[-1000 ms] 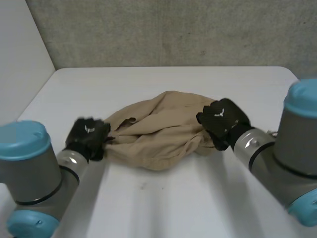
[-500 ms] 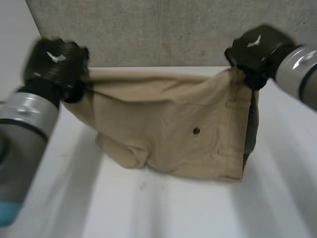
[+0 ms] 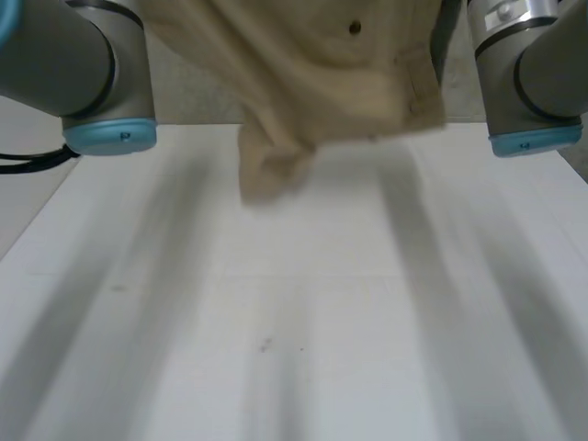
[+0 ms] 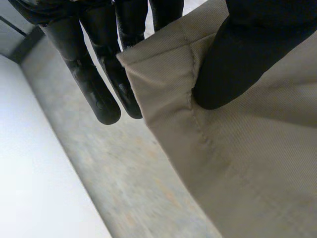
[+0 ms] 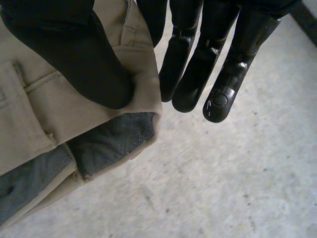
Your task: Fold the shorts.
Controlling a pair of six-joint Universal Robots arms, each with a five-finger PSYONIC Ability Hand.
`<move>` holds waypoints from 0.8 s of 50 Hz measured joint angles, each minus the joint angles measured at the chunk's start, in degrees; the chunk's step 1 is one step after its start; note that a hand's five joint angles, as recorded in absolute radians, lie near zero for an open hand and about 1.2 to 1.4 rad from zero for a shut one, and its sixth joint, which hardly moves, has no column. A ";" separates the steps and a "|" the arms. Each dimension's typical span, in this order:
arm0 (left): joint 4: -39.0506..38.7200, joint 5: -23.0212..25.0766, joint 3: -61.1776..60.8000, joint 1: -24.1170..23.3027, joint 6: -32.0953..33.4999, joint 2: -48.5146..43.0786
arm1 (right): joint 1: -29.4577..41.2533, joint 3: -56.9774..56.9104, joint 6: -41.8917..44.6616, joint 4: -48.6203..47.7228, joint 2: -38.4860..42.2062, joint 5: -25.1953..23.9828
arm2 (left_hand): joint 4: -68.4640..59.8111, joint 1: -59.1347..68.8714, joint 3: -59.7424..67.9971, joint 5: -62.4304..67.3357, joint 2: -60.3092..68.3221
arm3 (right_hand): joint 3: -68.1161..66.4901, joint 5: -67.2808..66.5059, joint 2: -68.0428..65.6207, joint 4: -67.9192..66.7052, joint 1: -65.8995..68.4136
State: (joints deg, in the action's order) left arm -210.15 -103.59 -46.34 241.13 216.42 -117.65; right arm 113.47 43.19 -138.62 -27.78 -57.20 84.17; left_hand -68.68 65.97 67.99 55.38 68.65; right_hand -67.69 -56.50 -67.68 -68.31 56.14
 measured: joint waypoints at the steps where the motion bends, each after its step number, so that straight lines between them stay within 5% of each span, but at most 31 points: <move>1: -0.38 -0.05 -0.79 -0.06 0.17 0.74 | -0.01 0.04 0.00 0.16 -0.18 -0.08 | 0.00 0.00 0.00 0.00 0.00 | 0.00 0.00 0.00 0.00 0.00; 15: 8.08 -0.85 -31.18 -1.56 0.09 11.34 | -0.90 8.50 2.04 30.65 -2.94 -8.41 | -0.02 0.00 0.00 0.76 0.01 | 0.00 -0.39 0.00 0.00 0.00; 25: 18.99 -3.97 -49.62 -5.43 -11.56 12.17 | -3.99 25.54 18.95 45.01 -3.46 -14.13 | -0.18 0.00 0.00 0.76 0.03 | 0.24 -0.30 0.34 0.52 -0.09; 28: 20.61 -4.34 -51.27 -6.51 -14.48 12.15 | -4.64 29.58 21.70 45.48 -3.51 -14.34 | -0.19 0.00 0.00 0.76 0.03 | 7.73 6.50 7.73 8.26 -4.77; 30: 21.79 -4.47 -52.41 -7.60 -16.85 12.10 | -4.98 33.33 21.52 45.00 -3.78 -14.17 | -0.19 0.00 0.00 0.76 0.03 | 30.17 27.74 30.45 29.81 -23.54; 34: 22.67 -4.45 -53.64 -8.92 -18.98 11.77 | -5.12 37.82 11.82 42.71 -6.34 -13.82 | -0.20 0.00 0.00 0.76 0.04 | 42.27 41.10 42.32 42.82 -33.57; 40: 22.38 -4.43 -54.40 -9.08 -19.45 10.71 | -5.13 45.72 -14.46 36.29 -13.10 -13.58 | -0.20 0.00 0.00 0.76 0.03 | 42.89 41.94 42.56 43.87 -33.78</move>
State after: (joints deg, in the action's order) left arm -187.77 -108.02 -100.73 232.05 196.98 -106.94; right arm 108.33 88.90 -153.08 8.51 -70.29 70.58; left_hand -68.88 65.97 67.99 56.14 68.68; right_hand -24.80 -14.56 -25.12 -24.44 22.35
